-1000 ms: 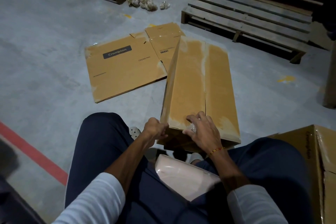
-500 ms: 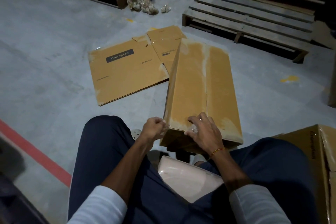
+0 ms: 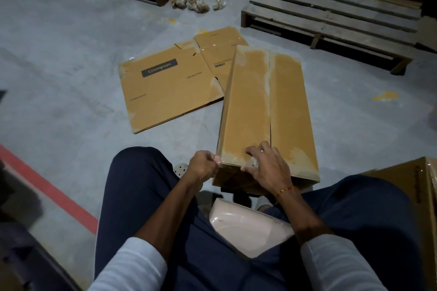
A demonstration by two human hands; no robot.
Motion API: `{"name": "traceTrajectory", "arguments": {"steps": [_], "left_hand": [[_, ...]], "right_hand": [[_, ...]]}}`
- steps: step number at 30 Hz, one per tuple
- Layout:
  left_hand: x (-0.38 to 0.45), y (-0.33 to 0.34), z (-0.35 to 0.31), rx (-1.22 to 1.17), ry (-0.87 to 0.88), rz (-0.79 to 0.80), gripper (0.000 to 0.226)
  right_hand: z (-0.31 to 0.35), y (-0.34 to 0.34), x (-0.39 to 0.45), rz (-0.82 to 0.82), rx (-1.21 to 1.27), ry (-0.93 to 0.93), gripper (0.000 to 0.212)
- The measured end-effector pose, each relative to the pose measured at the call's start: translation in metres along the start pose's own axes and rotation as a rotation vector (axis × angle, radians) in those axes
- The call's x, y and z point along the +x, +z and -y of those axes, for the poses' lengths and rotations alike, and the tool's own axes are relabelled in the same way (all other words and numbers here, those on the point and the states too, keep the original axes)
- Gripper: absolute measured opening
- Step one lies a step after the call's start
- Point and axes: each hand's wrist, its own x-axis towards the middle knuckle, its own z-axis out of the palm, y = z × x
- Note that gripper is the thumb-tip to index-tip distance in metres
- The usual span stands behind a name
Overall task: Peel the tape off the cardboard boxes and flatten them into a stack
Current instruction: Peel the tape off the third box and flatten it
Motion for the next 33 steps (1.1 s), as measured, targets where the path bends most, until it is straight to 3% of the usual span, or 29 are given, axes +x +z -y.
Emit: {"name": "traceTrajectory", "arguments": {"steps": [9, 15, 19, 20, 22, 24, 27, 30, 33], "left_hand": [[-0.009, -0.007, -0.008, -0.047, -0.049, -0.053, 0.012], [-0.025, 0.001, -0.02, -0.089, 0.097, -0.02, 0.016], [-0.03, 0.002, -0.028, -0.028, 0.25, -0.009, 0.015], [-0.033, 0.004, -0.032, 0.001, 0.296, 0.016, 0.013], [-0.04, 0.008, -0.044, 0.049, 0.405, 0.092, 0.011], [-0.046, 0.008, -0.056, 0.093, 0.522, 0.13, 0.013], [-0.05, 0.003, -0.069, 0.143, 0.641, 0.012, 0.015], [-0.041, -0.003, -0.062, 0.247, 0.647, -0.175, 0.052], [-0.024, -0.008, -0.042, 0.66, 0.683, -0.134, 0.08]], "right_hand": [[0.003, 0.004, 0.003, 0.004, -0.01, -0.009, 0.052], [-0.001, 0.005, 0.008, 0.028, 0.022, -0.045, 0.053], [-0.006, -0.003, 0.011, 0.191, 0.19, -0.164, 0.074], [-0.003, -0.003, 0.009, 0.207, 0.202, -0.196, 0.073], [0.003, -0.001, 0.006, 0.15, 0.207, -0.239, 0.043], [0.008, -0.001, 0.004, 0.031, 0.394, -0.158, 0.035], [0.015, -0.013, 0.007, -0.047, 0.792, 0.079, 0.021], [0.019, -0.023, 0.006, -0.07, 1.085, 0.218, 0.025], [0.015, -0.024, 0.006, -0.123, 1.298, 0.307, 0.027]]}}
